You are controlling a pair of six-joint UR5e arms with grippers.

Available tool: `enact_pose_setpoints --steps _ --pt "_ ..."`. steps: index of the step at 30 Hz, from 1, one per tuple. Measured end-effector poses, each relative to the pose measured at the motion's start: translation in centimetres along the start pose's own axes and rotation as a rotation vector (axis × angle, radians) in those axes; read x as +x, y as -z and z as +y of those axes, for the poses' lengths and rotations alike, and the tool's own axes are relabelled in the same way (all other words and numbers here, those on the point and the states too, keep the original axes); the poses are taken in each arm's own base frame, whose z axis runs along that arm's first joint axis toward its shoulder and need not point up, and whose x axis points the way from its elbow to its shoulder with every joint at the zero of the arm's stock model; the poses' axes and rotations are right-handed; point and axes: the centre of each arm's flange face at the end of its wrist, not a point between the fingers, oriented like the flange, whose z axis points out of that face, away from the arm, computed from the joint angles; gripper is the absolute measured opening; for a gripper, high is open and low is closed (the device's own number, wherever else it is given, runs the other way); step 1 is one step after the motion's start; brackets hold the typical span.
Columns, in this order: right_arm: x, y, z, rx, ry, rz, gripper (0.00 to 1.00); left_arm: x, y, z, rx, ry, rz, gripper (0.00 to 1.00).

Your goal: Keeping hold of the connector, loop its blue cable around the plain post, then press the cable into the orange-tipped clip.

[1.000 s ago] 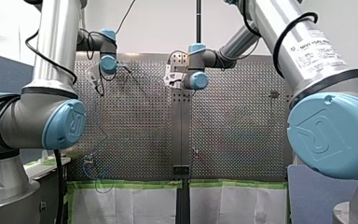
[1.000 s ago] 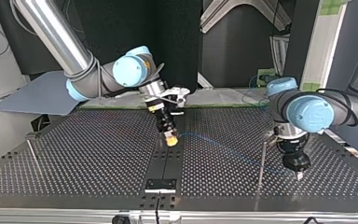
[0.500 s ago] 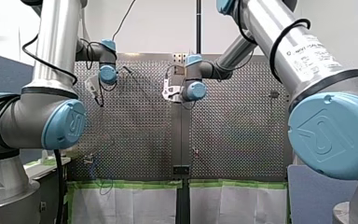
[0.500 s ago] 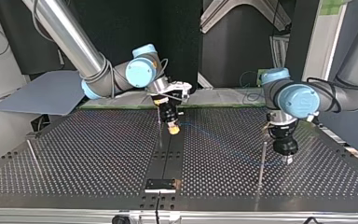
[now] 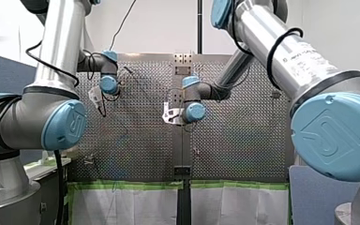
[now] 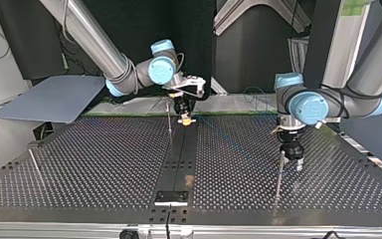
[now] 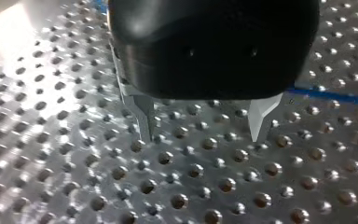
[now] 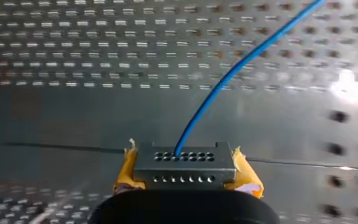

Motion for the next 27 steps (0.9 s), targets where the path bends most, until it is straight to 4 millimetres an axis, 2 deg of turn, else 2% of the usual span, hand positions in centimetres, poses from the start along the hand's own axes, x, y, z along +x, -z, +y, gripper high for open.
enact_pose_setpoints --steps 7,14,21,27 --pt "-5.1 0.2 -0.6 -0.018 0.016 -0.059 0.0 0.3 -0.2 0.2 0.005 0.019 0.002 1.0" --pt "-11.2 1.3 -1.1 -0.031 0.028 -0.113 0.0 0.3 -0.3 0.3 0.002 0.025 -0.001 1.0" --pt "-15.4 1.5 -1.5 -0.07 0.039 -0.123 0.0 0.3 -0.3 0.3 0.002 0.026 -0.001 1.0" --pt "-18.6 1.3 -1.1 -0.12 0.027 -0.119 0.0 0.3 -0.3 0.3 0.004 0.031 0.0 1.0"
